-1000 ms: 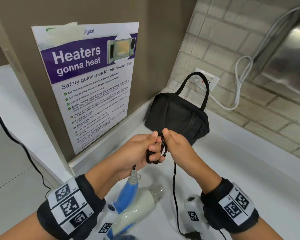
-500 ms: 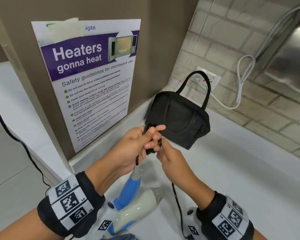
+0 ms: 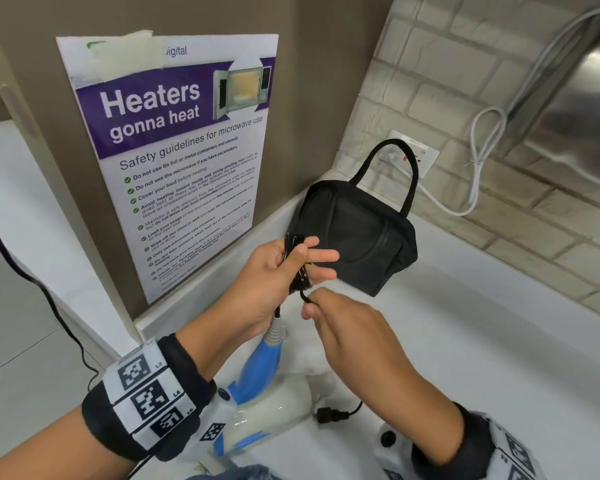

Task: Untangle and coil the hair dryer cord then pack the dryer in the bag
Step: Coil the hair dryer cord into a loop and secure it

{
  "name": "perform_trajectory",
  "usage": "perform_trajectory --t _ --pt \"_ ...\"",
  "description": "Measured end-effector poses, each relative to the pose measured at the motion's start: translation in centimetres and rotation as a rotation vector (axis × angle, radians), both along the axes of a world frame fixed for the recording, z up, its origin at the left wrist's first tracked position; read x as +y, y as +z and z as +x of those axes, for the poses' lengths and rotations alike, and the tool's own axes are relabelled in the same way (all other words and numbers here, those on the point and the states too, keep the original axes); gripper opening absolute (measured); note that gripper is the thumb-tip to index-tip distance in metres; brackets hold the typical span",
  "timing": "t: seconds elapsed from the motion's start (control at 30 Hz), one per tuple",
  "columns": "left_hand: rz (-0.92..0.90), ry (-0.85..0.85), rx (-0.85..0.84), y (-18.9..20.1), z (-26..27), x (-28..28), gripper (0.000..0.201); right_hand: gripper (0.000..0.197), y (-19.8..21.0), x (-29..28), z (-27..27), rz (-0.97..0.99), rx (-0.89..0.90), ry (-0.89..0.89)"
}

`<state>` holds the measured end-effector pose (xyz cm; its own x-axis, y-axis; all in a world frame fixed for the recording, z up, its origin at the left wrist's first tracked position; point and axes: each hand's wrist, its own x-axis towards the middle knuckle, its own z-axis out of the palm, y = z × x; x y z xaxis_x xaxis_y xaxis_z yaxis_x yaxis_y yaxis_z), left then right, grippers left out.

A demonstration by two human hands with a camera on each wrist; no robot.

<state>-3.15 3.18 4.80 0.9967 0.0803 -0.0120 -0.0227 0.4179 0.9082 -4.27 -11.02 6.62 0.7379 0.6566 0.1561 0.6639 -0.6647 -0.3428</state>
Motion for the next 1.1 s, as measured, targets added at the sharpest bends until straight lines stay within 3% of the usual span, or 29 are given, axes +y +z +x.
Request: perform_trajectory --t 0.2,0.3,0.43,0.6,0.77,0.97,1.1 --pt "0.258 -0.059 0.009 -0.1 0.2 -0.2 0.027 0.021 1.6 0.2 1.9 0.125 -0.078 -0.036" --pt "0.339 -0.118 0.002 0.1 -0.2 -0.4 0.026 0.018 2.5 0.2 3.3 0.205 -0.032 -0.071" --pt "0.173 -0.231 0.013 0.8 -0.5 -0.1 0.034 0.019 3.0 0.2 5.0 0.291 0.062 -0.114" --pt "0.077 -0.252 0.018 0.6 -0.3 0.4 0.036 0.018 2.0 0.5 6.4 0.451 0.273 -0.148" --pt "-0.041 -0.274 0.074 0.3 -0.1 0.3 0.036 0.021 0.3 0.7 7.5 0.405 0.258 -0.161" --pt "-0.171 -0.306 0.085 0.0 0.0 0.7 0.025 0.042 0.7 0.6 6.9 0.463 0.782 -0.130" --pt "-0.251 -0.325 0.065 -0.1 0.2 1.1 0.023 0.031 0.4 0.6 6.2 0.440 0.792 -0.096"
